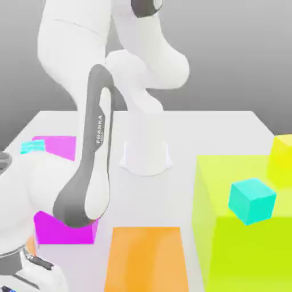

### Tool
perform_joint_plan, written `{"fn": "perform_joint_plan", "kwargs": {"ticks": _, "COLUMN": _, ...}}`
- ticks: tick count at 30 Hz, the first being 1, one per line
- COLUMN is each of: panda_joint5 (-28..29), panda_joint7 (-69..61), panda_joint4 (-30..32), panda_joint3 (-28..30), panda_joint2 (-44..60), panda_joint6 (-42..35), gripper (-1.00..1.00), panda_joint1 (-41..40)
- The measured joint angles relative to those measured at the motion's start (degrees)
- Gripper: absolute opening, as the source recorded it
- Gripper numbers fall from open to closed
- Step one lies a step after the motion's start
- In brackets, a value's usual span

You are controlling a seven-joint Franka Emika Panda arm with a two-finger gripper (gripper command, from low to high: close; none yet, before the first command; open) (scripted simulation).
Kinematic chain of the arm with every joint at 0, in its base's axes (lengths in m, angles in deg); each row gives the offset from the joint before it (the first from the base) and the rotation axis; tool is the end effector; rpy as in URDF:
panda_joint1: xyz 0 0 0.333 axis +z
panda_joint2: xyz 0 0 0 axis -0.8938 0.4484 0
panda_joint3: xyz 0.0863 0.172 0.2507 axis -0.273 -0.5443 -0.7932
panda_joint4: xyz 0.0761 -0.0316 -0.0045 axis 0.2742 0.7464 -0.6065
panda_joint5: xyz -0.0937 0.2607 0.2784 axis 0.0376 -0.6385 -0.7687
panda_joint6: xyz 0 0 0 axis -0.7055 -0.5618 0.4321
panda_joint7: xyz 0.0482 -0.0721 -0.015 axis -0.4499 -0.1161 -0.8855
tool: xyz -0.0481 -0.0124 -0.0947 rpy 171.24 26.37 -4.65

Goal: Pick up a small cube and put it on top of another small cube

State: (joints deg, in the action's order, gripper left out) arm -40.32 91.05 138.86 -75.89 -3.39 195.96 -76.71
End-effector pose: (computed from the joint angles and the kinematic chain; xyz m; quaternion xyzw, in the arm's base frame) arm 0.5282 -0.2258 0.1346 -0.8159 0.5782 -0.0003 0.0001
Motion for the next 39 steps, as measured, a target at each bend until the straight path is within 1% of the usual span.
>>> {"fn": "perform_joint_plan", "kwargs": {"ticks": 3, "panda_joint5": -0.2, "panda_joint7": -0.2, "panda_joint4": -0.2, "panda_joint3": -0.2, "panda_joint2": 0.8, "panda_joint6": 0.6, "gripper": -1.00, "panda_joint1": -0.2}}
{"fn": "perform_joint_plan", "kwargs": {"ticks": 5, "panda_joint5": 0.3, "panda_joint7": 0.2, "panda_joint4": 0.3, "panda_joint3": 0.4, "panda_joint2": -1.2, "panda_joint6": -0.9, "gripper": -1.00, "panda_joint1": 0.3}}
{"fn": "perform_joint_plan", "kwargs": {"ticks": 10, "panda_joint5": 1.8, "panda_joint7": 3.6, "panda_joint4": 3.0, "panda_joint3": 2.9, "panda_joint2": -10.8, "panda_joint6": -7.9, "gripper": -1.00, "panda_joint1": 1.7}}
{"fn": "perform_joint_plan", "kwargs": {"ticks": 14, "panda_joint5": 2.7, "panda_joint7": 9.6, "panda_joint4": 6.0, "panda_joint3": 5.3, "panda_joint2": -19.0, "panda_joint6": -13.2, "gripper": -1.00, "panda_joint1": 2.1}}
{"fn": "perform_joint_plan", "kwargs": {"ticks": 19, "panda_joint5": 5.9, "panda_joint7": 18.8, "panda_joint4": 9.7, "panda_joint3": 7.5, "panda_joint2": -29.5, "panda_joint6": -19.5, "gripper": -1.00, "panda_joint1": 1.7}}
{"fn": "perform_joint_plan", "kwargs": {"ticks": 26, "panda_joint5": 12.0, "panda_joint7": 33.1, "panda_joint4": 15.0, "panda_joint3": 6.7, "panda_joint2": -44.5, "panda_joint6": -28.6, "gripper": -1.00, "panda_joint1": -1.9}}
{"fn": "perform_joint_plan", "kwargs": {"ticks": 31, "panda_joint5": 15.7, "panda_joint7": 43.0, "panda_joint4": 18.7, "panda_joint3": 4.5, "panda_joint2": -55.1, "panda_joint6": -35.2, "gripper": -1.00, "panda_joint1": -5.8}}
{"fn": "perform_joint_plan", "kwargs": {"ticks": 32, "panda_joint5": 16.3, "panda_joint7": 44.6, "panda_joint4": 19.6, "panda_joint3": 4.1, "panda_joint2": -56.7, "panda_joint6": -35.9, "gripper": -1.00, "panda_joint1": -6.6}}
{"fn": "perform_joint_plan", "kwargs": {"ticks": 33, "panda_joint5": 16.5, "panda_joint7": 45.3, "panda_joint4": 20.7, "panda_joint3": 4.0, "panda_joint2": -56.9, "panda_joint6": -35.0, "gripper": -1.00, "panda_joint1": -6.9}}
{"fn": "perform_joint_plan", "kwargs": {"ticks": 36, "panda_joint5": 16.8, "panda_joint7": 45.8, "panda_joint4": 24.9, "panda_joint3": 4.5, "panda_joint2": -55.0, "panda_joint6": -28.9, "gripper": -1.00, "panda_joint1": -7.2}}
{"fn": "perform_joint_plan", "kwargs": {"ticks": 37, "panda_joint5": 16.8, "panda_joint7": 45.8, "panda_joint4": 25.7, "panda_joint3": 4.5, "panda_joint2": -54.4, "panda_joint6": -27.5, "gripper": 1.00, "panda_joint1": -7.3}}
{"fn": "perform_joint_plan", "kwargs": {"ticks": 39, "panda_joint5": 16.8, "panda_joint7": 45.8, "panda_joint4": 25.7, "panda_joint3": 4.5, "panda_joint2": -54.4, "panda_joint6": -27.5, "gripper": 1.00, "panda_joint1": -7.3}}
